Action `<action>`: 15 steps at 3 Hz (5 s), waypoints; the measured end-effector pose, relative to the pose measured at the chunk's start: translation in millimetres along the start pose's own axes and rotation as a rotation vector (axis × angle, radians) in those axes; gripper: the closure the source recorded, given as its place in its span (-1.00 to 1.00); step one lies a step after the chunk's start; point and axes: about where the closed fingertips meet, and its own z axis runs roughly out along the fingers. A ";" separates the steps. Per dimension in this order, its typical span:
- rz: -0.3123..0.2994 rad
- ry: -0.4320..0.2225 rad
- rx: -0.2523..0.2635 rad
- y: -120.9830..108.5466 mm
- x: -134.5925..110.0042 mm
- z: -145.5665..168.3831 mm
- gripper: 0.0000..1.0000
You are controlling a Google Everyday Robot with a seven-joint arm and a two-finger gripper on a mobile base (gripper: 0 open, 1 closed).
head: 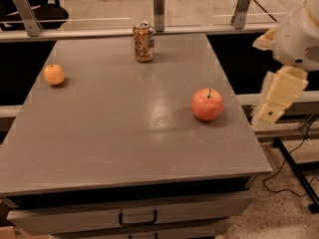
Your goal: Pick orange can
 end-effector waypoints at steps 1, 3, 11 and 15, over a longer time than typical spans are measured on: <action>-0.034 -0.127 0.018 -34.8 -56.4 26.1 -1.00; -0.041 -0.241 0.026 -60.2 -126.6 40.0 -1.00; 0.314 -0.752 0.160 -234.9 -258.5 233.3 -0.62; 0.151 -0.898 -0.025 -168.1 -273.5 180.5 1.00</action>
Offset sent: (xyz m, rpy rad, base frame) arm 0.1329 0.1785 0.0282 0.3260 -0.1215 0.1133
